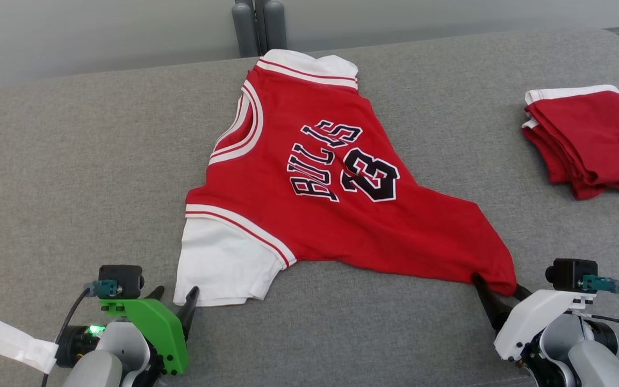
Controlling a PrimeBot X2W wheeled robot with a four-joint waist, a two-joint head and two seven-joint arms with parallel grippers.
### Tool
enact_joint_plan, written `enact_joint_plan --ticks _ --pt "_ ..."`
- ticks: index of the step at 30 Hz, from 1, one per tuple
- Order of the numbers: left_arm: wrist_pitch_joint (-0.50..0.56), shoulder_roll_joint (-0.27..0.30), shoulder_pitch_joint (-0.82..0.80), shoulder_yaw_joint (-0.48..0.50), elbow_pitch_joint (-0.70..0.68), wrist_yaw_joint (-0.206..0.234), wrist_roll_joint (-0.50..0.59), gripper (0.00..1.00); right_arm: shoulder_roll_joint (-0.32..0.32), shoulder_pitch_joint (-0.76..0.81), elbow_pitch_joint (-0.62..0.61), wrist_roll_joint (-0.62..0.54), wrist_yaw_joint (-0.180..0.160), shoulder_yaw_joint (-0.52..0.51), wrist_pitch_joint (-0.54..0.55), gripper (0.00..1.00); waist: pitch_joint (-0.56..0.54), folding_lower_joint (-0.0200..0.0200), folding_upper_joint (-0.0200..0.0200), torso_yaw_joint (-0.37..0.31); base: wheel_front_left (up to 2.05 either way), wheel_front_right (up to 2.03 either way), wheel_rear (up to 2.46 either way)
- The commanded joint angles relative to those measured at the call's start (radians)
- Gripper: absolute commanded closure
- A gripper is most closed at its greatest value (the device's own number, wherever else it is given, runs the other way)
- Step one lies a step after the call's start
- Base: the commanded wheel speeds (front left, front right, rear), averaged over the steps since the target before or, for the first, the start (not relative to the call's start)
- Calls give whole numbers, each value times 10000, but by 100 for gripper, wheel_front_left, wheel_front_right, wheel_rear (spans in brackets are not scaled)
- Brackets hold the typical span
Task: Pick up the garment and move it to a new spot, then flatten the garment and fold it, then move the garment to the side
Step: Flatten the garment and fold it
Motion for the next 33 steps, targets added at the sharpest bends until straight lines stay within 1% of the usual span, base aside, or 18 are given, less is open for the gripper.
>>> enact_joint_plan --ticks 1,2,3,4,5,6,7,8,12,20,28,30,33 --pt "-18 9 -95 -106 146 -36 -77 0 -22 -67 91 79 5 84 -55 0 -9 0 0 6 0 0 0" --pt "-35 1 -105 -163 207 -39 -136 1 -42 -76 105 117 5 124 -116 27 -20 0 0 4 0 0 0" --pt "-58 2 -108 -217 267 -42 -182 20 -52 -80 113 141 5 163 -141 43 -32 0 0 -3 0 0 0" --pt "-85 13 -107 -279 328 -44 -228 53 -70 -92 105 147 5 207 -190 56 -42 0 0 -14 0 0 0" --pt "-99 5 -107 -367 381 -46 -324 60 -92 -98 106 175 5 244 -232 62 -64 0 0 -30 0 0 0" --pt "-134 -1 -100 -451 412 -47 -398 83 -118 -100 102 201 5 278 -254 75 -86 0 0 -44 0 0 0" --pt "-160 21 -94 -544 469 -48 -472 100 -147 -103 97 212 5 316 -279 89 -110 0 0 -62 0 0 0" --pt "-179 55 -98 -605 516 -49 -488 100 -172 -104 102 230 5 345 -310 100 -133 0 0 -75 0 0 0" --pt "-223 189 -97 -848 700 -42 -771 100 -234 -62 128 321 5 461 -389 100 -290 0 0 -100 0 0 0" --pt "-888 541 30 -947 379 -42 -1007 100 -378 117 -240 744 5 701 -824 100 -640 0 0 -63 0 0 0" --pt "-1495 927 269 -577 -872 9 -1188 100 -705 131 -1371 1445 5 872 -976 100 -549 0 0 -62 0 0 0" --pt "-1645 996 81 -488 -1243 8 -1205 100 -842 -128 -1651 1543 5 920 -980 100 -396 0 0 -53 0 0 0" --pt "-1785 1267 -631 -497 -1713 39 -789 100 -1095 -747 -1999 1681 5 1117 -877 100 -65 0 0 3 0 0 0"
